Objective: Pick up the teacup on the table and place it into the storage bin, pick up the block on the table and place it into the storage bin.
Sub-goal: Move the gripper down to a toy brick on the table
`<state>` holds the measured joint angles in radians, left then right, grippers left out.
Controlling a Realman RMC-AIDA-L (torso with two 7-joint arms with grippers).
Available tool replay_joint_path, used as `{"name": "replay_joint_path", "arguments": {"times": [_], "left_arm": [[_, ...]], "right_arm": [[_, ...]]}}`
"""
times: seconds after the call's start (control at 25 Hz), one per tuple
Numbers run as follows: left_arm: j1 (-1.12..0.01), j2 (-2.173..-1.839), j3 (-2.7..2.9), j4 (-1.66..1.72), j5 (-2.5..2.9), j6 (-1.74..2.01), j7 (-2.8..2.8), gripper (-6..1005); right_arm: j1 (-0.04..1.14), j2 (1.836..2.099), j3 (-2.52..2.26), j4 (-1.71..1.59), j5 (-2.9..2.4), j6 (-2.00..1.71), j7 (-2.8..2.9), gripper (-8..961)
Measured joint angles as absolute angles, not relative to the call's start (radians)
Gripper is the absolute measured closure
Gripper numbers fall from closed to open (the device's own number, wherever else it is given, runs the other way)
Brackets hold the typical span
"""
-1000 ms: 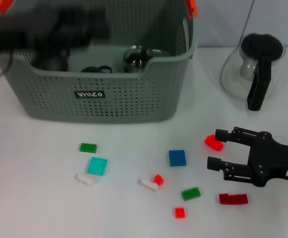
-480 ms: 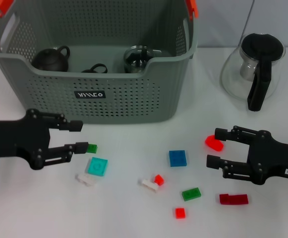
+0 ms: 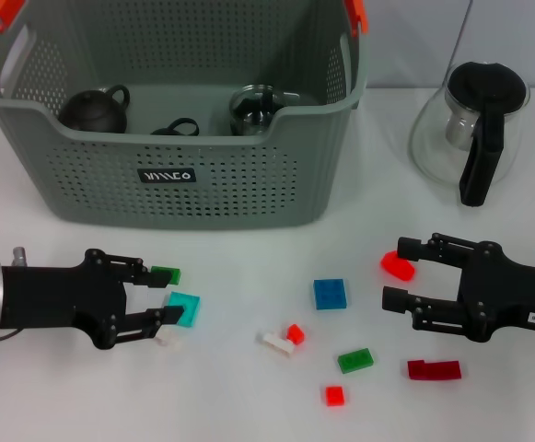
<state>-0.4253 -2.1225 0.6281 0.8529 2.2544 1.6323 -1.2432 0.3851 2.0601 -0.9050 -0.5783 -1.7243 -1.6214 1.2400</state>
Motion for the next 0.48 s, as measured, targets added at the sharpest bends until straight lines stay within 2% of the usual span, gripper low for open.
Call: {"name": "replay_joint_path", "arguments": {"times": [0.28, 0.48], "left_arm": [[-0.404, -2.131, 0.629, 0.837, 2.267, 1.593, -1.233, 515], [-0.381, -2.154, 0.616, 0.837, 2.273, 1.557, -1.296, 512]], "right_arm": [[0.384, 2.060, -0.905, -0.578, -1.724, -1.621, 1.242, 133], [0.385, 2.060, -0.905, -0.578, -1.724, -1.621, 1.256, 133]]}}
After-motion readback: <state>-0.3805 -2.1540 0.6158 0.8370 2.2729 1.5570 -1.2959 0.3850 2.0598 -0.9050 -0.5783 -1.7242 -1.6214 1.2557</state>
